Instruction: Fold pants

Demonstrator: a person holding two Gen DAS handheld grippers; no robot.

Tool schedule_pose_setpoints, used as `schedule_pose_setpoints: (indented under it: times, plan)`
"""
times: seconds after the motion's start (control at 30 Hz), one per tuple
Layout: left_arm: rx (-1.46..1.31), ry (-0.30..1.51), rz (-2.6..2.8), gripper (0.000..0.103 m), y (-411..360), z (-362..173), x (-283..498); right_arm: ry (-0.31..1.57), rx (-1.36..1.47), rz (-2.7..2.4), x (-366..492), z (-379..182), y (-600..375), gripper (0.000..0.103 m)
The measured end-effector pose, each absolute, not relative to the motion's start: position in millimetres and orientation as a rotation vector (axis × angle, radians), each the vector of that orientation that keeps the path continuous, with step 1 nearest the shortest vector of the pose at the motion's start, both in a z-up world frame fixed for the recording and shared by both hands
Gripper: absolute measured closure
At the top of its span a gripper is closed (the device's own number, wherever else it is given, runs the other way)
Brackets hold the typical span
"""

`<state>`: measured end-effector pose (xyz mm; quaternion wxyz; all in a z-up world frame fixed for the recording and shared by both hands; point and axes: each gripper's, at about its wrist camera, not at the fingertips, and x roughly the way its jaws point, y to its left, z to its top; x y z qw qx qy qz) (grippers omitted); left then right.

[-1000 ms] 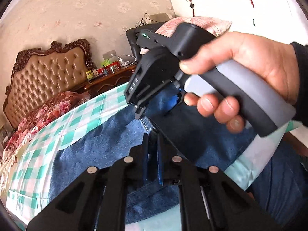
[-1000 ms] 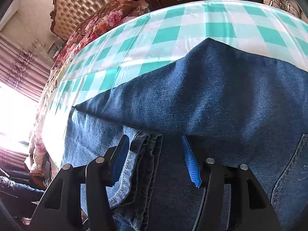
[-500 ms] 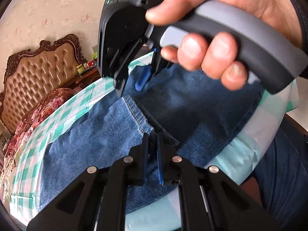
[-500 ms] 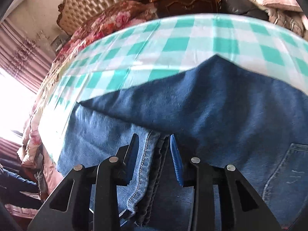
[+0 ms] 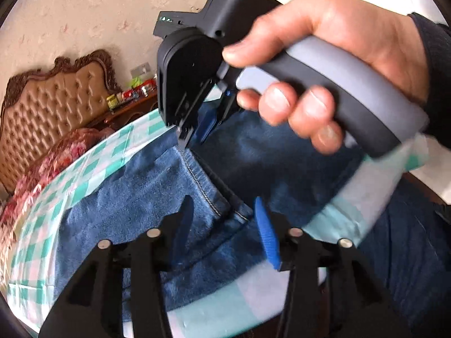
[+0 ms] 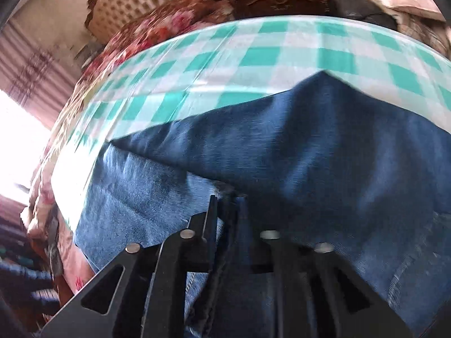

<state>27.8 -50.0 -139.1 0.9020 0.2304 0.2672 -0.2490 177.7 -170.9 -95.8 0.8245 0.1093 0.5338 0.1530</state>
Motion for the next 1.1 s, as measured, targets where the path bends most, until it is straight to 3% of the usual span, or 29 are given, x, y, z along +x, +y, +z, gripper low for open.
schedule_pose_setpoints:
  times: [0.27, 0.3, 0.33, 0.4, 0.43, 0.6, 0.7, 0.77, 0.8, 0.83, 0.9, 0.97, 1.0, 1.1]
  plan:
    - [0.582, 0.568, -0.484, 0.056, -61.2, -153.3, 28.4, 1.232, 0.224, 0.359, 188.6, -111.1, -157.1, 0.075]
    - [0.585, 0.572, -0.484, 0.061, -61.8, -153.9, 29.8, 1.228, 0.219, 0.356, 190.0, -112.4, -155.1, 0.074]
    - [0.583, 0.579, -0.479, 0.079, -61.8, -154.7, 31.8, 1.217, 0.206, 0.352, 190.7, -111.6, -152.2, 0.076]
    - [0.577, 0.587, -0.456, 0.088, -59.9, -155.0, 36.1, 1.205, 0.18, 0.343, 189.5, -107.7, -148.8, 0.087]
    - [0.568, 0.58, -0.455, 0.089, -58.3, -150.7, 36.5, 1.184, 0.167, 0.35, 187.5, -101.0, -146.4, 0.092]
    - [0.545, 0.54, -0.441, 0.089, -59.8, -138.7, 39.6, 1.124, 0.183, 0.352, 188.2, -84.0, -148.0, 0.099]
    - [0.542, 0.548, -0.443, 0.089, -63.9, -143.8, 40.4, 1.132, 0.161, 0.333, 190.4, -93.4, -149.0, 0.099]
    - [0.545, 0.589, -0.469, 0.087, -63.5, -153.2, 44.3, 1.152, 0.132, 0.309, 191.3, -104.7, -147.7, 0.098]
    - [0.539, 0.587, -0.48, 0.08, -60.3, -153.1, 44.4, 1.138, 0.125, 0.301, 188.6, -106.7, -150.2, 0.098]
    - [0.516, 0.583, -0.497, 0.072, -55.7, -148.9, 42.5, 1.126, 0.112, 0.288, 187.2, -105.5, -149.4, 0.09]
    - [0.383, 0.585, -0.524, 0.068, -33.1, -128.9, 39.4, 1.088, 0.083, 0.239, 185.0, -97.8, -148.5, 0.07]
    - [0.257, 0.581, -0.473, 0.068, 3.9, -109.0, 39.3, 1.014, 0.067, 0.199, 178.5, -79.8, -147.9, 0.061]
    - [0.185, 0.585, -0.435, 0.07, 27.6, -101.7, 41.5, 0.966, 0.072, 0.192, 173.0, -68.4, -146.4, 0.056]
    - [0.043, 0.596, -0.222, 0.095, 104.2, -97.3, 54.4, 0.823, 0.054, 0.208, 145.8, -44.8, -120.9, 0.043]
